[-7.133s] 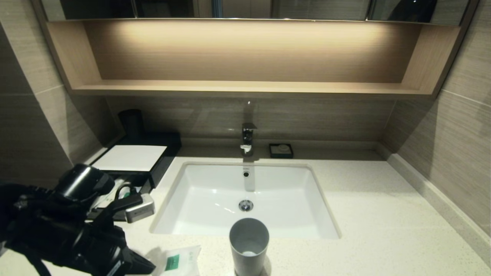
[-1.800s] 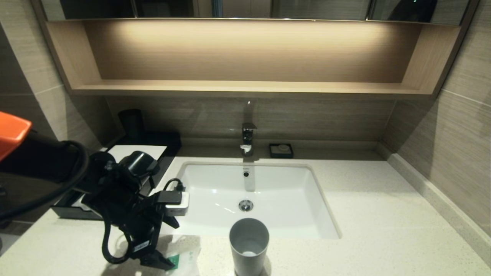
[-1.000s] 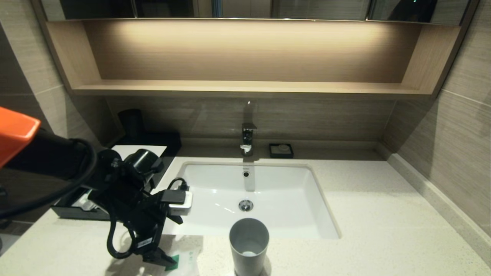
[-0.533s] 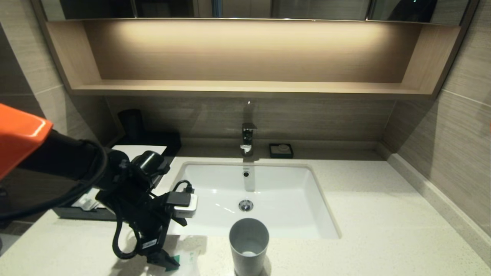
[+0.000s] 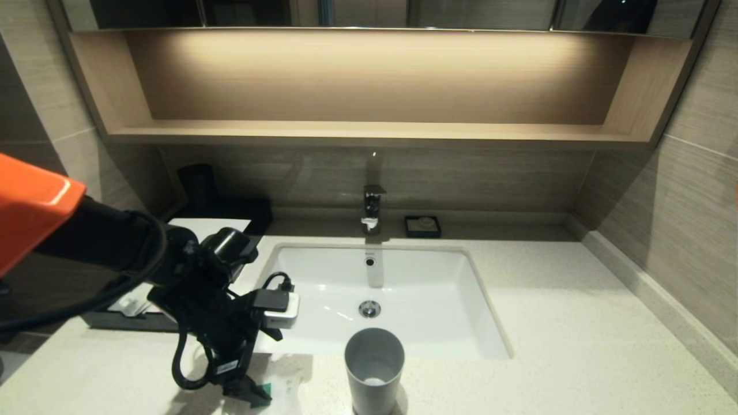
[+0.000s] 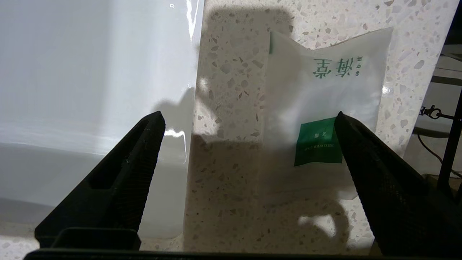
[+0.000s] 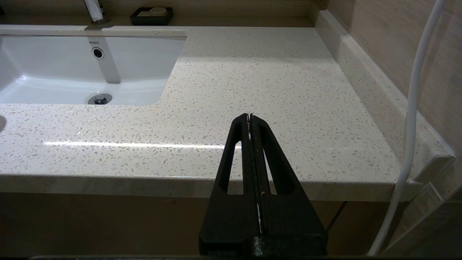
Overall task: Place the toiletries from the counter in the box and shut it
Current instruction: Pick up the bathroom toiletry
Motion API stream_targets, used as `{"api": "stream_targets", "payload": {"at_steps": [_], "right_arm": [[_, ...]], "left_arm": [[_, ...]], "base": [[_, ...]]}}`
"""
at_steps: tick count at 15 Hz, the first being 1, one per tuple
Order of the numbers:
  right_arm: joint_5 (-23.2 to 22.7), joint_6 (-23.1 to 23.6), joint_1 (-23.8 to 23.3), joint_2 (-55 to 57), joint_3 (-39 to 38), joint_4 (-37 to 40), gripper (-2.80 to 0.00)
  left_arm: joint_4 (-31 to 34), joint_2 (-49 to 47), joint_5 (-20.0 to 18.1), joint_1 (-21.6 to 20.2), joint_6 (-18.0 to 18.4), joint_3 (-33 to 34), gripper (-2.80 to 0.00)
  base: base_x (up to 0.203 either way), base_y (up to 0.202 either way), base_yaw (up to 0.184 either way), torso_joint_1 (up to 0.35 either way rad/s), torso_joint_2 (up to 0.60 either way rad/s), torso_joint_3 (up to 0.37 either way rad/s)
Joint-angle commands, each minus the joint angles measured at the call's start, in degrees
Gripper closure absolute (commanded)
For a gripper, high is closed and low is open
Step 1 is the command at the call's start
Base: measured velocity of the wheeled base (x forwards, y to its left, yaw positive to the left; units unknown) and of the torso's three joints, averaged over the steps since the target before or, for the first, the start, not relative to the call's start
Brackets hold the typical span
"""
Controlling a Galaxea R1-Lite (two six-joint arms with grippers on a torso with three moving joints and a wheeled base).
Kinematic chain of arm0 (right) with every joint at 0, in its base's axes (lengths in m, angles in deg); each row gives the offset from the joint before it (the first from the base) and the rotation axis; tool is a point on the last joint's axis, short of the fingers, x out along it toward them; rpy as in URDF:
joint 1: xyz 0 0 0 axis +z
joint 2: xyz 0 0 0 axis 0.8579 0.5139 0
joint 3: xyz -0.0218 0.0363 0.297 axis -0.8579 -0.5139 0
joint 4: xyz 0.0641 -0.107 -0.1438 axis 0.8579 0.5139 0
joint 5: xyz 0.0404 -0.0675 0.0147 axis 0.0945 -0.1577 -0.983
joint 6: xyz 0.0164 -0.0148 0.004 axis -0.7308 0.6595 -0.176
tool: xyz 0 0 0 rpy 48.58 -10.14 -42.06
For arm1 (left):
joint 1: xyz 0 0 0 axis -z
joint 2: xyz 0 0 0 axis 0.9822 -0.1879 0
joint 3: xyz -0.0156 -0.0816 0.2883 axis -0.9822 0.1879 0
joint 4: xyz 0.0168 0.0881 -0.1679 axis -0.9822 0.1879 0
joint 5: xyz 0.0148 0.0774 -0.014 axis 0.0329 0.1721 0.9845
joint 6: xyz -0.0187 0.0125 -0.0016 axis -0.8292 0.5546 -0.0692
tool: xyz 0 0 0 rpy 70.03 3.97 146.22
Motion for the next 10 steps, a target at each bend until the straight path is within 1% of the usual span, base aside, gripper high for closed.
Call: {"api": "stream_targets", "payload": {"at_steps": [1,4,10], "right_arm": [[0.0,0.08,0.01,0.05,-0.09,-0.02,0.0],[0.0,-0.01,0.01,0.05,-0.09,-0.02,0.0],[0.0,-0.01,0.01,0.05,-0.09,-0.02,0.0]], "left_arm": [[0.14,-0.11,0.33,0.08,0.4,0.0,-2.8],[0.01,-0.2,0.95,0.35,0.19,0.01,-2.8],[-0.09,-1.34,0.97,0.27,-0.22,-0.09,-2.8]], "base": [[0.0,0.0,0.0,0.0,0.0,0.0],[0.0,0.0,0.0,0.0,0.0,0.0],[0.0,0.0,0.0,0.0,0.0,0.0]]}}
